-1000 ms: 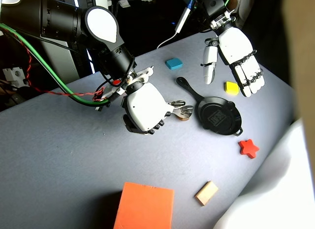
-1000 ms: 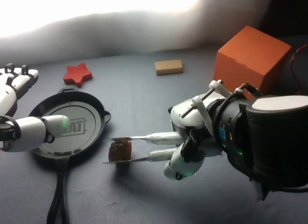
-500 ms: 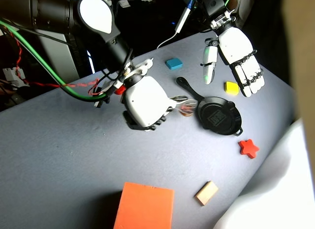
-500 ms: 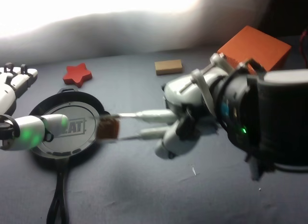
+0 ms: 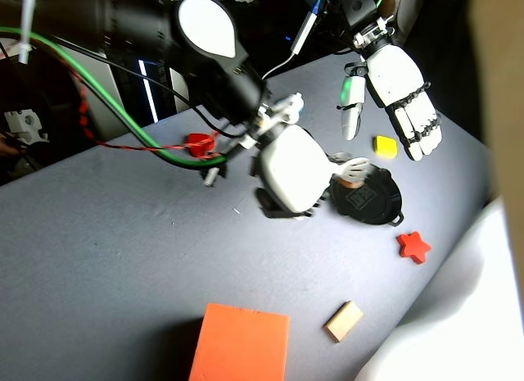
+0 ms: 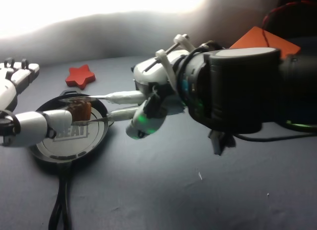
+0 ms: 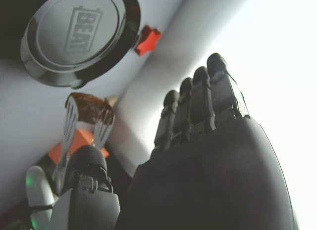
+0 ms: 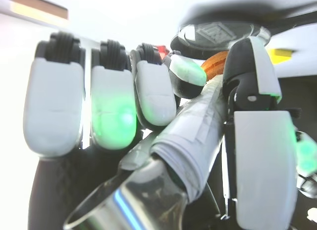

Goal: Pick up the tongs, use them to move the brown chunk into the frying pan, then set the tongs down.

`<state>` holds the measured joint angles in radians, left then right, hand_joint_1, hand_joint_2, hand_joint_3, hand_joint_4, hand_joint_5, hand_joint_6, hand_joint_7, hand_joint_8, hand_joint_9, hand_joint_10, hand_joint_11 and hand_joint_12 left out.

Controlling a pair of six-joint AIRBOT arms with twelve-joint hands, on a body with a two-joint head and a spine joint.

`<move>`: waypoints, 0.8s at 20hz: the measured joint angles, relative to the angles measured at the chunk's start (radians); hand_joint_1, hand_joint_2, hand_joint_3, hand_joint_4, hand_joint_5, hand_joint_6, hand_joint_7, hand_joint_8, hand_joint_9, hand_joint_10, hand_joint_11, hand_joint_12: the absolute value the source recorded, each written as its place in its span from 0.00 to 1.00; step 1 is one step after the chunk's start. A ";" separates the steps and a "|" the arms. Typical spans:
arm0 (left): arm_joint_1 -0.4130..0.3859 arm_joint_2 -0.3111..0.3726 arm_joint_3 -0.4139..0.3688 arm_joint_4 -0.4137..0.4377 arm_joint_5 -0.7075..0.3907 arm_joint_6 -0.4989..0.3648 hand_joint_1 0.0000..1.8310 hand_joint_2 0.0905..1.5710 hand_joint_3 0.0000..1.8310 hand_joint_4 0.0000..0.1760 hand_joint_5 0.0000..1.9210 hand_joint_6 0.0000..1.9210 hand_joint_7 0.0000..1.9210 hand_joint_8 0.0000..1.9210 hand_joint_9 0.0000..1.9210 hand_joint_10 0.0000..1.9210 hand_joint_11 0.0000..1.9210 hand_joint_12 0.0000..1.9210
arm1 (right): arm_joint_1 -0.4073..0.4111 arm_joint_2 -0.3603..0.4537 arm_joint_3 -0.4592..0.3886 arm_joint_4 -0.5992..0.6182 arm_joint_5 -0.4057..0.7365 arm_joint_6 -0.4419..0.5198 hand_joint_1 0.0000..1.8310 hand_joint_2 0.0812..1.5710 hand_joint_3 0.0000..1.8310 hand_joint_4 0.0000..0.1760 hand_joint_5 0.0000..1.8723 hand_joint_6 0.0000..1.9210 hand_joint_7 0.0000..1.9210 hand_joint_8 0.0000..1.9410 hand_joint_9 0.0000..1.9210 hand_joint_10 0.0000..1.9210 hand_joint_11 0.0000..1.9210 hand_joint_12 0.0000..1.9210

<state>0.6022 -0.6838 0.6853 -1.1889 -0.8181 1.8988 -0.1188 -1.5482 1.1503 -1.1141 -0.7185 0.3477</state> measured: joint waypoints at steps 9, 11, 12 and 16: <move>-0.044 0.011 0.011 0.005 0.045 0.031 0.00 0.73 0.00 0.12 0.00 0.00 0.00 0.00 0.00 0.00 0.01 0.00 | -0.050 -0.071 0.099 0.000 0.076 0.003 0.47 0.90 0.00 1.00 0.66 1.00 0.78 0.99 0.84 1.00 0.82 1.00; -0.044 0.011 0.011 0.002 0.045 0.031 0.00 0.74 0.00 0.15 0.00 0.00 0.00 0.00 0.00 0.00 0.00 0.00 | -0.063 -0.073 0.099 -0.005 0.077 0.003 0.42 0.91 0.00 1.00 0.65 0.99 0.77 0.98 0.82 1.00 0.79 1.00; -0.044 0.011 0.011 0.002 0.045 0.031 0.00 0.74 0.00 0.12 0.00 0.00 0.00 0.00 0.00 0.00 0.00 0.00 | -0.071 -0.077 0.099 -0.019 0.079 0.004 0.40 0.91 0.00 1.00 0.64 0.97 0.76 0.97 0.81 1.00 0.77 1.00; -0.048 0.011 0.011 0.002 0.047 0.031 0.00 0.74 0.00 0.09 0.00 0.00 0.00 0.00 0.00 0.00 0.00 0.00 | -0.079 -0.079 0.099 -0.032 0.090 0.015 0.34 0.93 0.00 1.00 0.61 0.93 0.73 0.93 0.76 1.00 0.72 1.00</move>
<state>0.5545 -0.6727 0.6968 -1.1866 -0.7708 1.9293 -0.1974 -1.6272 1.2495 -1.1458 -0.6289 0.3626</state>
